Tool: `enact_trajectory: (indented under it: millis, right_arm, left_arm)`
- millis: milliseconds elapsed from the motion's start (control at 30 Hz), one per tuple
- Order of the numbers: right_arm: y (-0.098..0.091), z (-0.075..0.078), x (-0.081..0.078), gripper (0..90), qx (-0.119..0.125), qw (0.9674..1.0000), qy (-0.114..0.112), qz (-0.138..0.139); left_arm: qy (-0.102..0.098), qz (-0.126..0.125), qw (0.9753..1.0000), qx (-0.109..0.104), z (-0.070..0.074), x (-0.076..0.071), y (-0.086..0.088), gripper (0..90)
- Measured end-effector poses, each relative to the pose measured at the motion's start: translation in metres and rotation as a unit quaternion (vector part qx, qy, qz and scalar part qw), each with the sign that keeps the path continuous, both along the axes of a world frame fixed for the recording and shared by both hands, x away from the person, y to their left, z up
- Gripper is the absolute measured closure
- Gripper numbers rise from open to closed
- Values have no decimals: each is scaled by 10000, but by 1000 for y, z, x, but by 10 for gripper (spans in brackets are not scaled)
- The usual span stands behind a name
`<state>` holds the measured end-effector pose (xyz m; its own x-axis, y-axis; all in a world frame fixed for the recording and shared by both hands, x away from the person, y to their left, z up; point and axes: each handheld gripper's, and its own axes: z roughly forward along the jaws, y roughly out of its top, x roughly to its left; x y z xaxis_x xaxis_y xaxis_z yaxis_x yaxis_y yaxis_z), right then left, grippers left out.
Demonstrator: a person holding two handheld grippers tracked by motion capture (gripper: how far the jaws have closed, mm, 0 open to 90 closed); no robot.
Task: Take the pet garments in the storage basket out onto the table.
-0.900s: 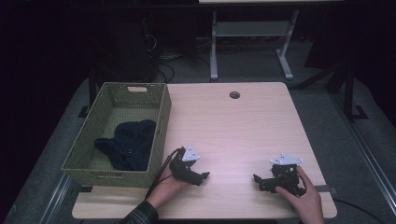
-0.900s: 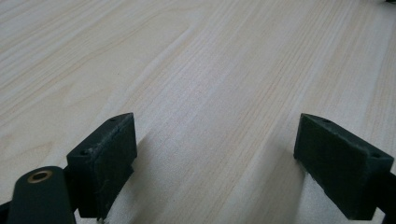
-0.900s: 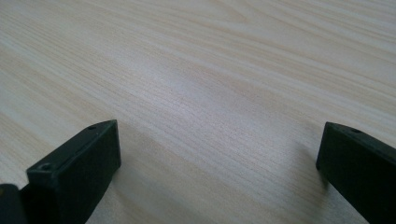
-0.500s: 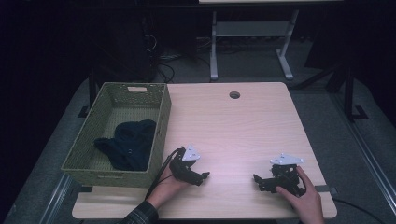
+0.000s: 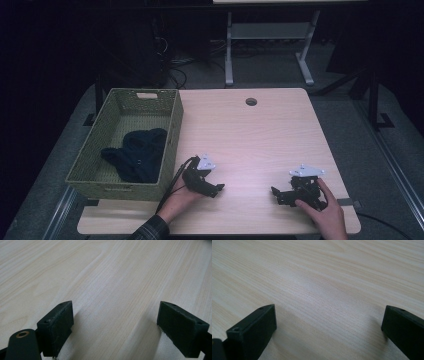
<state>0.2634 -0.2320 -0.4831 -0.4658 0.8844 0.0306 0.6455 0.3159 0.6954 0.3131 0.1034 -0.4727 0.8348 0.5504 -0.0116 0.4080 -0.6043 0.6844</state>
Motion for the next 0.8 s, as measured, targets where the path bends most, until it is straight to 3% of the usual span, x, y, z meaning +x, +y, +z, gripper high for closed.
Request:
enact_trajectory:
  millis: [800]
  right_arm:
    - [0, 0, 0, 0, -12, 10000, -21, 14]
  left_arm:
    - [124, 56, 9999, -23, 12, 4, 2, 137]
